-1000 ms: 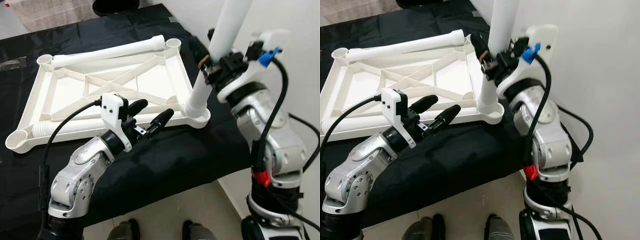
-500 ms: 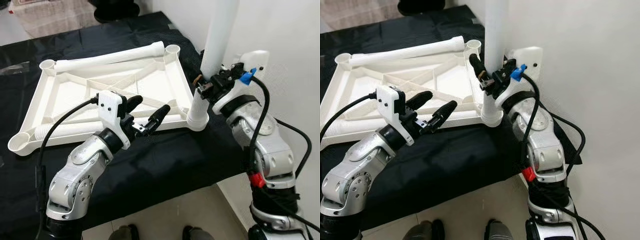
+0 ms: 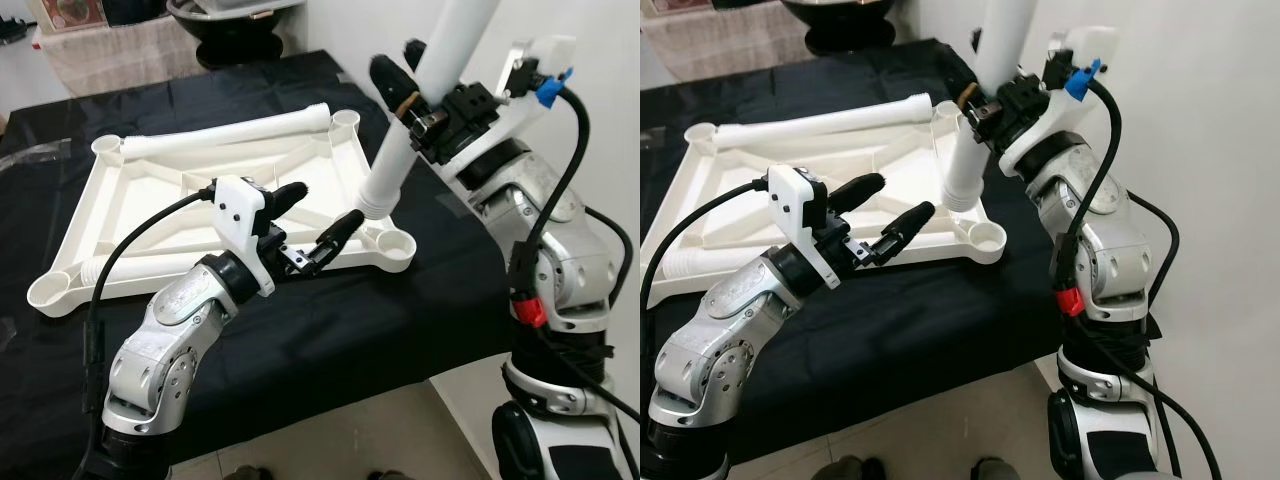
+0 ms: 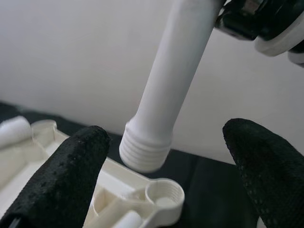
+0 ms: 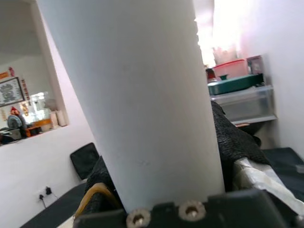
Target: Building children table
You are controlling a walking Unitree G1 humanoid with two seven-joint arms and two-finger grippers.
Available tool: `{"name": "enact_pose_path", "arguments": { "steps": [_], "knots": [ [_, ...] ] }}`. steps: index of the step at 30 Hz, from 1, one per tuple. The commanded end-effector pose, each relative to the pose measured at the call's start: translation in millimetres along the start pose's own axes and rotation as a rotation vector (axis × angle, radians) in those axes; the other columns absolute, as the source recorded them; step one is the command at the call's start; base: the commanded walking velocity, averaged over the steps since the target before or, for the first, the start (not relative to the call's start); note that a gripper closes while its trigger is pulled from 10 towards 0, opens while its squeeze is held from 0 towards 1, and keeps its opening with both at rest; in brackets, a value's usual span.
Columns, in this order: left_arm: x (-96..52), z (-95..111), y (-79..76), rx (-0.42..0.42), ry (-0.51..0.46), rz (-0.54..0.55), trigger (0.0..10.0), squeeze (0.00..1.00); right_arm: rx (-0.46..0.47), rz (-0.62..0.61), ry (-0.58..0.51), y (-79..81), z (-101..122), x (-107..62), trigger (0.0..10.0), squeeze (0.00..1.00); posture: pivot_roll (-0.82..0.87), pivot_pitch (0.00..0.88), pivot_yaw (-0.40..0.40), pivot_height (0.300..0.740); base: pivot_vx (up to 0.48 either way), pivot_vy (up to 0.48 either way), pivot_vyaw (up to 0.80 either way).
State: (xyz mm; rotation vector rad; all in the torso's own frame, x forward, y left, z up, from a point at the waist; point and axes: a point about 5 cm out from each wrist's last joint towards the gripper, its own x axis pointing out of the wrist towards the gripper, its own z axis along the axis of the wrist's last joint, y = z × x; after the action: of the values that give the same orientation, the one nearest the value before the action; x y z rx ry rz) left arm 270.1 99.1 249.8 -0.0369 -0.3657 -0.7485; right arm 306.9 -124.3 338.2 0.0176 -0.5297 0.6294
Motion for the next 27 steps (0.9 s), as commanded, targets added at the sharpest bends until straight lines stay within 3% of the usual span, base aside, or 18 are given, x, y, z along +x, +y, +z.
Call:
{"name": "enact_pose_path", "arguments": {
  "steps": [1, 2, 5, 12, 15, 16, 17, 18, 27],
  "knots": [
    [3.0, 0, 1.6, 0.069, 0.006, -0.009, 10.0, 0.00, 0.009, 0.079, -0.040, 11.9, 10, 4.9, 0.0, 0.00, -0.05, 0.056, -0.019, 0.740, 0.000, 0.000, 0.00],
    [3.0, 0, 1.6, 0.069, 0.006, -0.009, 10.0, 0.00, 0.009, 0.079, -0.040, 11.9, 10, 4.9, 0.0, 0.00, -0.05, 0.056, -0.019, 0.740, 0.000, 0.000, 0.00],
    [14.2, 4, 7.9, 0.184, 0.001, 0.029, 10.0, 0.00, 0.028, 0.141, -0.047, 22.3, 12, 7.9, 0.0, 0.00, -0.05, 0.049, -0.023, 0.740, 0.000, 0.000, 0.00],
    [31.6, 7, 12.0, 0.308, -0.005, 0.066, 10.0, 0.00, 0.045, 0.189, -0.042, 29.8, 12, 9.1, 0.0, 0.00, -0.06, 0.047, -0.023, 0.740, 0.000, 0.000, 0.00],
    [40.6, 7, 11.1, 0.314, -0.018, 0.058, 10.0, 0.00, 0.051, 0.205, -0.042, 34.4, 12, 8.7, 0.0, 0.00, -0.06, 0.045, -0.018, 0.740, 0.000, 0.000, 0.00],
    [42.8, 7, 10.6, 0.314, -0.021, 0.051, 9.1, 0.00, 0.051, 0.210, -0.042, 35.8, 12, 8.4, 0.0, 0.00, -0.06, 0.045, -0.017, 0.740, 0.000, 0.000, 0.00],
    [42.8, 7, 10.6, 0.314, -0.021, 0.051, 9.1, 0.00, 0.051, 0.210, -0.042, 35.8, 12, 8.4, 0.0, 0.00, -0.06, 0.045, -0.017, 0.740, 0.000, 0.000, 0.00],
    [45.2, 7, 10.8, 0.312, -0.025, 0.050, 0.0, 0.00, 0.051, 0.213, -0.041, 36.8, 12, 8.2, 0.0, 0.00, -0.06, 0.045, -0.017, 0.740, 0.000, 0.000, 0.00],
    [52.3, 4, 9.3, 0.301, -0.035, 0.023, 0.0, 0.00, 0.050, 0.224, -0.039, 39.6, 13, 8.1, 0.0, 0.00, -0.07, 0.037, -0.015, 0.740, 0.000, 0.000, 0.00]
  ]
}}
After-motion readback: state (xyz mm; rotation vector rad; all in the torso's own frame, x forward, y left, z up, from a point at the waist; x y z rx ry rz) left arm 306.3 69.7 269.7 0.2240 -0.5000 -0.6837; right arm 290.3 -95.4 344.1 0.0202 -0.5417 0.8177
